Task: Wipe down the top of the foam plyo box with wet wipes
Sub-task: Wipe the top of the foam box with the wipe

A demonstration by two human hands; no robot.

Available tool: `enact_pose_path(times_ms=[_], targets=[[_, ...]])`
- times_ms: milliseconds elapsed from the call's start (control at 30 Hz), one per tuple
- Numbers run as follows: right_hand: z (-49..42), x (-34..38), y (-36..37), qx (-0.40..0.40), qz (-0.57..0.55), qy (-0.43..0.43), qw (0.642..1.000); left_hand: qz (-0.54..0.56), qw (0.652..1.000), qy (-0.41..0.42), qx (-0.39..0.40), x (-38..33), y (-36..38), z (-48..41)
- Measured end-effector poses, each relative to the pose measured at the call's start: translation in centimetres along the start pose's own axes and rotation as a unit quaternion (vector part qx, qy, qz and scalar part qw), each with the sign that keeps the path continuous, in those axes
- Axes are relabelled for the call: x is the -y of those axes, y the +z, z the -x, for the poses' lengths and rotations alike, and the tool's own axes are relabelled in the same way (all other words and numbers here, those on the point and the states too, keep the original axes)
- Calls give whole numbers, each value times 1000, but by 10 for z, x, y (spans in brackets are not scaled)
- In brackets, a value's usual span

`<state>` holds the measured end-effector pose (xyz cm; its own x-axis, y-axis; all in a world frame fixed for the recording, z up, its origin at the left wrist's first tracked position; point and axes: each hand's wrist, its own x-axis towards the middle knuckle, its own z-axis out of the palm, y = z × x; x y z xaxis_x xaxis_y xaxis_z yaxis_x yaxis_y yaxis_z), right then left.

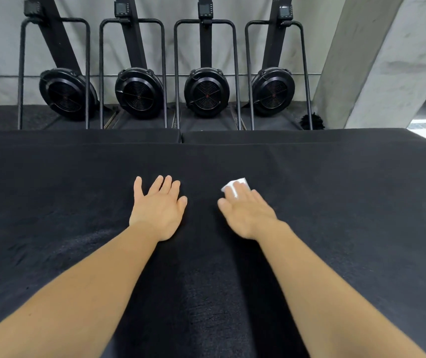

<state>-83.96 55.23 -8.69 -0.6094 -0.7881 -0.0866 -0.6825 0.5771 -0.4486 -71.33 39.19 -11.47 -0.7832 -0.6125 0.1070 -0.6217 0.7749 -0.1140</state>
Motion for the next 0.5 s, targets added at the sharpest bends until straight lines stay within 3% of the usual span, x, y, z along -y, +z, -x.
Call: enact_pose_path(times_ms=[167, 300, 500], targets=[[-19, -49, -32, 3, 19, 88, 996, -3, 1000, 0, -4, 1, 3, -2], [-17, -47, -31, 7, 23, 114, 993, -2, 1000, 1, -9, 1, 4, -2], [22, 10, 3, -15, 48, 38, 998, -40, 999, 0, -29, -1, -5, 3]])
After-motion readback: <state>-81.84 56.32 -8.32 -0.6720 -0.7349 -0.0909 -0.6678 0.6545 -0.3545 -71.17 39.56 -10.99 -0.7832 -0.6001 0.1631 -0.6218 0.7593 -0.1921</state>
